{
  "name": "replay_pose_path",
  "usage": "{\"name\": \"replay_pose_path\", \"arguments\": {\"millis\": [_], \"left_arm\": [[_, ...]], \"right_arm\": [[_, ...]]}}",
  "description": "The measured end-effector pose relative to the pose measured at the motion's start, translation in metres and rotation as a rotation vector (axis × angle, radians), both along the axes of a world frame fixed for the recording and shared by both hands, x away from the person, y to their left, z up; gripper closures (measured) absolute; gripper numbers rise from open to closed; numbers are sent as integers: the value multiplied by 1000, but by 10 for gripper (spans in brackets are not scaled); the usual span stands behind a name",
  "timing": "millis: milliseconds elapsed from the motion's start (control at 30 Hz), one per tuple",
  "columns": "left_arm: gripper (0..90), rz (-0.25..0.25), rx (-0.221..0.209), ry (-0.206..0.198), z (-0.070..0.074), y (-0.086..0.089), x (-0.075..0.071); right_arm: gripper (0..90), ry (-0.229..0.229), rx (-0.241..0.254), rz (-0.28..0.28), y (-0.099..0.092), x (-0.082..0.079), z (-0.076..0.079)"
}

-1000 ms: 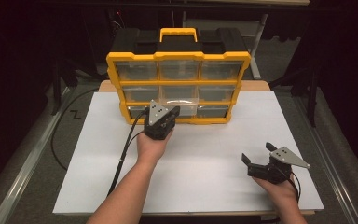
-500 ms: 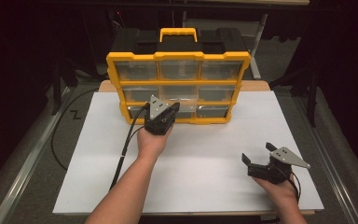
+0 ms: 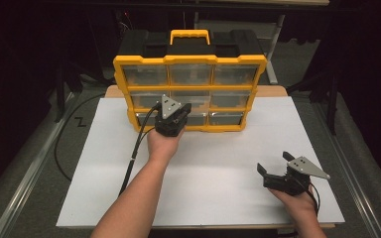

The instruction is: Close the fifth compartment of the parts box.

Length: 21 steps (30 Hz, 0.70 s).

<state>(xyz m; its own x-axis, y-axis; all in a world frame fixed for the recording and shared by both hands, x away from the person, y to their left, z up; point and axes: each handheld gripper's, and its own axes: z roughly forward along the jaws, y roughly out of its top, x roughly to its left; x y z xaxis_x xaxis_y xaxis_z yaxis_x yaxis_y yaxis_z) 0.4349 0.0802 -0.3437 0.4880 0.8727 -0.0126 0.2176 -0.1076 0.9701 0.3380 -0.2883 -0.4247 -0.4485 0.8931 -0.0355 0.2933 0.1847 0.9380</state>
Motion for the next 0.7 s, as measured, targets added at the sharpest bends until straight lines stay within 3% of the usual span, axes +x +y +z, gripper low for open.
{"name": "replay_pose_path", "arguments": {"millis": [700], "left_arm": [[897, 12, 3, 7, 6, -5, 20]], "right_arm": [[11, -1, 5, -1, 0, 0, 0]]}}
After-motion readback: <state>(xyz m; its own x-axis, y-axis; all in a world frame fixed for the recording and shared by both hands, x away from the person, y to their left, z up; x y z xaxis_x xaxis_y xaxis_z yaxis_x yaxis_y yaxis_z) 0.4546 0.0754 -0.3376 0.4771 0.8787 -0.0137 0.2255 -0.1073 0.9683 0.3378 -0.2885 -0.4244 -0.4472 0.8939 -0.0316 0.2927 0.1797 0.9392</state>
